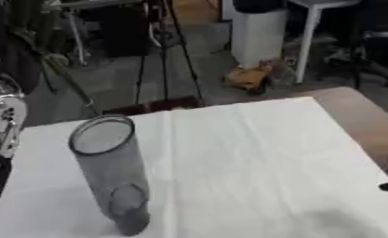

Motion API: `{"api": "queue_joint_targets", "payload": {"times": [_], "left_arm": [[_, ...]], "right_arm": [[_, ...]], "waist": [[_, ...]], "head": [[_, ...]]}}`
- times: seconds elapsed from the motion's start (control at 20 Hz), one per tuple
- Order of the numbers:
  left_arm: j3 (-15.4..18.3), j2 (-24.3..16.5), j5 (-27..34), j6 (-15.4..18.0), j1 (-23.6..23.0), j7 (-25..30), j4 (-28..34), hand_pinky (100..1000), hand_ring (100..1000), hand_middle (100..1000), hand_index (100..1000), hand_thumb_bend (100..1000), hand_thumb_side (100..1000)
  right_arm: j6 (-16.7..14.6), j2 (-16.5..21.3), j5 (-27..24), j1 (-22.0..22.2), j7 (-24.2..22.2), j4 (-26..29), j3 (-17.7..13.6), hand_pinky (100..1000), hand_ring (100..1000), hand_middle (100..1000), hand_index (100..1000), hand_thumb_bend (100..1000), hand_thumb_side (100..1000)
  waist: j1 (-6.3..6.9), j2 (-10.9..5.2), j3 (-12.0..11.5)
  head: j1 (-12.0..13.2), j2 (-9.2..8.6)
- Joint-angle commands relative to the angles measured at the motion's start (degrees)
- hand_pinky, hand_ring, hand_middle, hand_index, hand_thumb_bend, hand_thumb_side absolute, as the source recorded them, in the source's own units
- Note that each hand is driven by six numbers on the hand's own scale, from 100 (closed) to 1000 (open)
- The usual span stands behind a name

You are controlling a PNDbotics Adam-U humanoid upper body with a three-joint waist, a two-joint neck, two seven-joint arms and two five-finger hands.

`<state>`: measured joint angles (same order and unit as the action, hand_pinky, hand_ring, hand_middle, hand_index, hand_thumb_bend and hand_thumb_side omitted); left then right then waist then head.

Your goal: Arrange flowers into the vase.

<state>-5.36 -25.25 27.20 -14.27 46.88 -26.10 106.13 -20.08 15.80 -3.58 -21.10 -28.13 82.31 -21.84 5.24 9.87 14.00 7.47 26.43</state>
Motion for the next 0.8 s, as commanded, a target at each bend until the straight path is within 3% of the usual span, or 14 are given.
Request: {"api": "queue_joint_targets", "payload": {"times": [0.05, 0.8], "left_arm": [[-0.31, -2.11, -0.36, -0.39, 0.65, 0.55, 0.15, 100, 100, 100, 130, 485, 688], [-2.20, -3.32, -0.34, -1.84, -0.09, 1.91, -0.94, 100, 100, 100, 130, 446, 738]], "right_arm": [[-0.04, 1.12, -0.08, -0.36, -0.14, 0.75, -0.14, 660, 964, 388, 707, 467, 556], [0.12, 1.17, -0.14, -0.20, -0.39, 0.93, -0.08, 661, 965, 388, 707, 466, 551]], "waist": [[-0.83, -1.28, -0.10], [-0.56, -1.36, -0.19]], "head": [[-0.17, 0.01], [-0.48, 0.33]]}}
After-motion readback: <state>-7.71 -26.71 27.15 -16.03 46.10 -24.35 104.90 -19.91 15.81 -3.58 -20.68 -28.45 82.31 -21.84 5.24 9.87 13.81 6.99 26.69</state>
